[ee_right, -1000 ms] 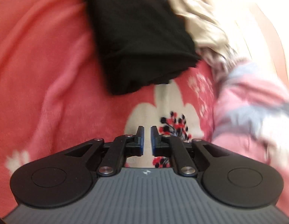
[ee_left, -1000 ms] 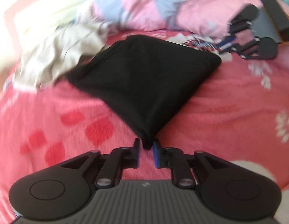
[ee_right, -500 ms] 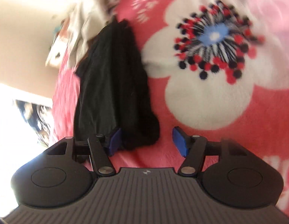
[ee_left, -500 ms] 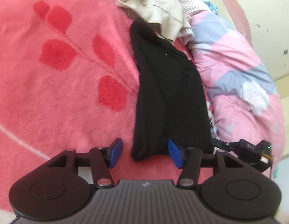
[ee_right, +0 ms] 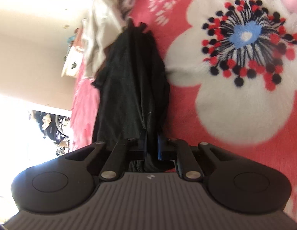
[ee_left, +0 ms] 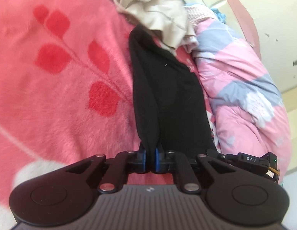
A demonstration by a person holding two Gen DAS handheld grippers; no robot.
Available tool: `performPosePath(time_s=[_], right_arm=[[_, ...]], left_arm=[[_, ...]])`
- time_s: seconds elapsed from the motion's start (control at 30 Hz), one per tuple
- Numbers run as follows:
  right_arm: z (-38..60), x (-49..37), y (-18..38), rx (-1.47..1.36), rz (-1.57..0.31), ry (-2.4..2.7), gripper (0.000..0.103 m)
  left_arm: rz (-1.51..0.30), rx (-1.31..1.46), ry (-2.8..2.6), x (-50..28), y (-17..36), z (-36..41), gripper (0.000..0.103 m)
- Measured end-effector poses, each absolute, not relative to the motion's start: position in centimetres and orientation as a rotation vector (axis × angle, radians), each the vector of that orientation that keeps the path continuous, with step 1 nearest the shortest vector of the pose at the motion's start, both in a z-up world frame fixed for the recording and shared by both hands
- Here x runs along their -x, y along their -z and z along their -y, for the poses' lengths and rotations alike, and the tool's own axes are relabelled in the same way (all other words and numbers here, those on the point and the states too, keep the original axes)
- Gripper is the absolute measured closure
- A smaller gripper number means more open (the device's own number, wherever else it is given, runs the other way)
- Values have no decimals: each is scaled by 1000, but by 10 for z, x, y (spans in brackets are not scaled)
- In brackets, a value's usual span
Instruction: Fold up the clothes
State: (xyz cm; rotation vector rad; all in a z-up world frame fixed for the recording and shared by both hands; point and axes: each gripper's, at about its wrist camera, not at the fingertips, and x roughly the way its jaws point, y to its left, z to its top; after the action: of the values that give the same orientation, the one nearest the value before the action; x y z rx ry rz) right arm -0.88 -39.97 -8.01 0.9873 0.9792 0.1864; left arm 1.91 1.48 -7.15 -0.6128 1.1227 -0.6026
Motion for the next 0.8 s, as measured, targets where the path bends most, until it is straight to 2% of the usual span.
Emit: performPosePath(time_s=[0.2,0.33,0.4,0.47,0.63,0.73,0.8], right_arm=[[360,76,64,-960,-1115,-298,95],[328,128,74,-914,-1240,-354,95],[316,141,82,-818,-1304,-362,90],[314,148,76,-714,-1305,-330,76],[337,169,42,-668,-1185,-325,76],[333,174,44,-712,-1163,-363,77],[318,171,54,-700,-1170,-411,81]], left_arm=[[-1273,385,638,47,33,-46,94],[-1397,198,639,104,52,-56,90],[-1327,96,611,120,56,-58,82],[-1267,107,605,124,50,-63,78],[-1072,115,544,126,22,-71,77],[-1069,119,623,125,19,-58,76],[-1097,113,700,129,23,-42,75]])
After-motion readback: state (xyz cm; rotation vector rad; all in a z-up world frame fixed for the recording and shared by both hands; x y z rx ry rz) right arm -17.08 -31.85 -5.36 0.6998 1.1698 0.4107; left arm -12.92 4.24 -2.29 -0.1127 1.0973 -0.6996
